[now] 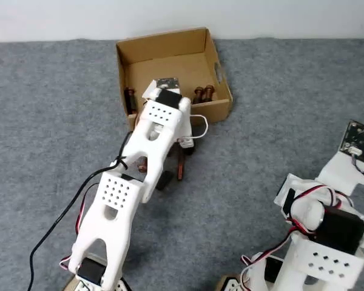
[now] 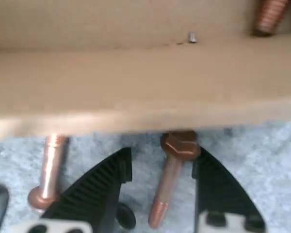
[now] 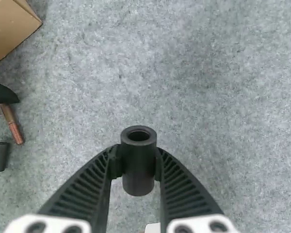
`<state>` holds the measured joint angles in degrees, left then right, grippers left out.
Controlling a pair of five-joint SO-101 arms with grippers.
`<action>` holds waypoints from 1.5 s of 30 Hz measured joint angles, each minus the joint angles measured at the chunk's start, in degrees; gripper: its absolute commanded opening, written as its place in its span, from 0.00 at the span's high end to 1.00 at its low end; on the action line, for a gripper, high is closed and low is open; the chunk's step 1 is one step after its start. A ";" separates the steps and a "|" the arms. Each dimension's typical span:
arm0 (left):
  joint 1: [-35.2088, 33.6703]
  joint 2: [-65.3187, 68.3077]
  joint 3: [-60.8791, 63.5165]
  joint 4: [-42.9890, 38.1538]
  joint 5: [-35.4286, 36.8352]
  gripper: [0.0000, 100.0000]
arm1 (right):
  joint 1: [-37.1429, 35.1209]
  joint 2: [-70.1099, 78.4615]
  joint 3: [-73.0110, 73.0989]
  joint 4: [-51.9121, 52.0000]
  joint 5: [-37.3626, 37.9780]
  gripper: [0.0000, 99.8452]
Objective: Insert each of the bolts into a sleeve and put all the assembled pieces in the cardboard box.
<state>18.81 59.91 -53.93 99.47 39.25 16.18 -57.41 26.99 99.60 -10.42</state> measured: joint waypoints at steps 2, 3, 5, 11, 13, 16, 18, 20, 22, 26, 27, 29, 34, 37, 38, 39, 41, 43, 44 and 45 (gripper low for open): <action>0.00 0.00 0.00 -0.09 0.00 0.83 | 0.00 0.00 0.00 0.00 0.00 0.99; 0.18 0.00 0.00 -0.18 0.00 0.86 | 0.00 0.00 0.00 0.00 0.00 0.99; 0.88 0.00 0.00 -0.53 0.00 0.91 | 0.00 0.00 0.00 0.00 0.00 0.99; 2.46 0.00 -0.09 -1.67 0.26 0.99 | 0.00 0.00 0.00 0.00 0.00 0.99; 2.37 0.35 -0.09 -2.20 0.09 0.99 | 0.00 0.00 0.00 0.00 0.00 0.99; 2.37 1.32 -0.79 -2.20 0.18 0.99 | 0.00 0.00 0.00 -0.26 0.00 0.99; 2.46 1.41 -1.41 -1.85 0.18 1.00 | 0.00 0.00 0.00 -0.26 0.00 0.99; 2.73 1.58 -2.90 -0.79 0.09 1.00 | 0.00 0.00 0.00 -0.26 0.00 0.99; 3.08 1.14 -3.43 -0.79 0.00 1.00 | 0.00 0.00 0.00 -0.26 0.26 0.99; 5.45 -6.51 -3.43 -0.62 0.00 1.00 | 0.00 0.00 -1.93 0.00 2.81 0.99; 6.33 -9.58 -3.43 -0.62 -0.09 1.00 | 0.00 0.00 -2.81 0.18 3.78 0.99; 8.09 -16.00 -3.43 -0.53 -2.11 1.00 | 0.00 -0.09 -4.40 0.88 5.27 0.99; 9.23 -31.74 -2.37 -0.09 -7.56 1.00 | 0.00 -3.69 -5.01 0.97 7.30 0.99; 9.14 -41.14 2.99 0.00 -8.35 1.00 | 0.00 -7.82 -5.01 0.97 7.47 0.99; 9.14 -44.40 5.63 0.00 -8.53 1.00 | 0.00 -9.49 -4.84 0.97 7.56 0.99; 9.23 -47.74 8.53 0.00 -8.53 1.00 | 0.00 -11.34 -3.96 0.97 7.56 0.99; 9.23 -54.42 14.95 0.00 -8.70 1.00 | -0.09 -13.98 -1.85 0.97 7.65 0.99; 9.23 -60.92 22.24 0.00 -8.79 1.00 | -0.09 -16.88 1.41 0.88 7.82 0.99; 9.23 -63.91 25.93 0.00 -8.79 1.00 | -0.09 -18.29 2.99 0.62 7.82 0.99; 9.23 -66.90 29.71 -0.09 -8.79 1.00 | -0.09 -19.60 4.75 0.44 7.82 0.99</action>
<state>28.04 -6.99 -24.22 99.38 30.46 16.09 -77.01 31.74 100.04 -2.59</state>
